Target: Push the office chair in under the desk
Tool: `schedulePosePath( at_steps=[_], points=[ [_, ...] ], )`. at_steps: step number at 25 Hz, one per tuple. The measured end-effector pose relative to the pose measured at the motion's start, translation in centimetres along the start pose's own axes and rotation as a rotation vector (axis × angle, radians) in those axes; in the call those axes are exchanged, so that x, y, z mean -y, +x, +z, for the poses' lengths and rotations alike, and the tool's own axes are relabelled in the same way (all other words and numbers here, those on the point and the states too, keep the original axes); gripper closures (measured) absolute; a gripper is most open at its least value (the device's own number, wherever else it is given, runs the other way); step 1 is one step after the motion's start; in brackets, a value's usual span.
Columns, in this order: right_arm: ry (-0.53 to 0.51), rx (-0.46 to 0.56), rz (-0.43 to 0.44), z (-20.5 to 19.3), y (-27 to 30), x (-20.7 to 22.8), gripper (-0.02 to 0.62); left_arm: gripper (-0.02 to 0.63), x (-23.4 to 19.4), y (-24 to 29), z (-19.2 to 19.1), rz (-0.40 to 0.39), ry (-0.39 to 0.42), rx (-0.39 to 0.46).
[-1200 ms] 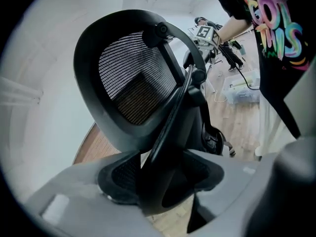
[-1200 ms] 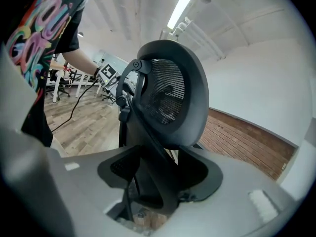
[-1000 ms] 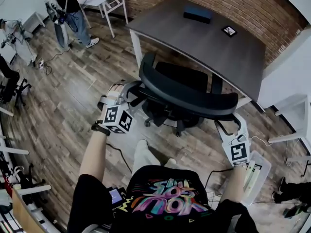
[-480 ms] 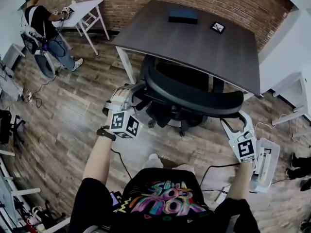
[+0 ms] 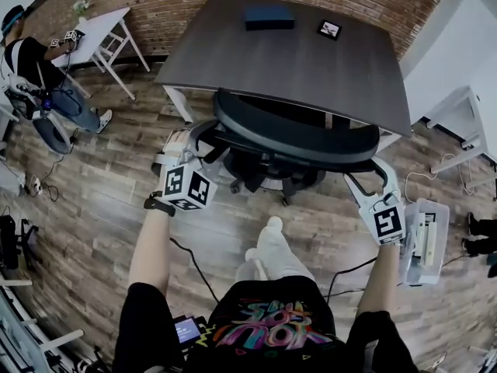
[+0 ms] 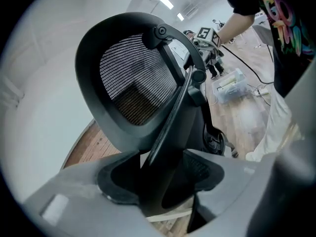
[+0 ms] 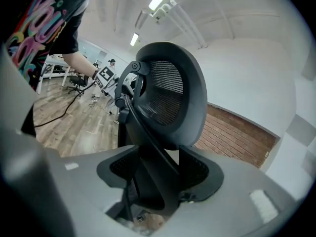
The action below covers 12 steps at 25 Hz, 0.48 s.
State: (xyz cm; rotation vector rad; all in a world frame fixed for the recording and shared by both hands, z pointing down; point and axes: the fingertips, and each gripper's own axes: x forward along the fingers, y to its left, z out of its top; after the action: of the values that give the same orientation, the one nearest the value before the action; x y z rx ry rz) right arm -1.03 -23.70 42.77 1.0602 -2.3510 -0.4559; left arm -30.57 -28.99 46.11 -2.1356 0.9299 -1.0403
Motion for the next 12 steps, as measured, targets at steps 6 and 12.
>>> schedulePosePath(
  at_steps=[6, 12],
  points=[
    [0.003, 0.009, -0.022, 0.4, 2.2, 1.1, 0.345, 0.337, -2.1, 2.1, -1.1, 0.002, 0.010, 0.017],
    [0.010, 0.002, -0.031, 0.7, 5.1, 2.3, 0.345, 0.330, -4.3, 4.3, -2.6, 0.022, 0.009, 0.007]
  ],
)
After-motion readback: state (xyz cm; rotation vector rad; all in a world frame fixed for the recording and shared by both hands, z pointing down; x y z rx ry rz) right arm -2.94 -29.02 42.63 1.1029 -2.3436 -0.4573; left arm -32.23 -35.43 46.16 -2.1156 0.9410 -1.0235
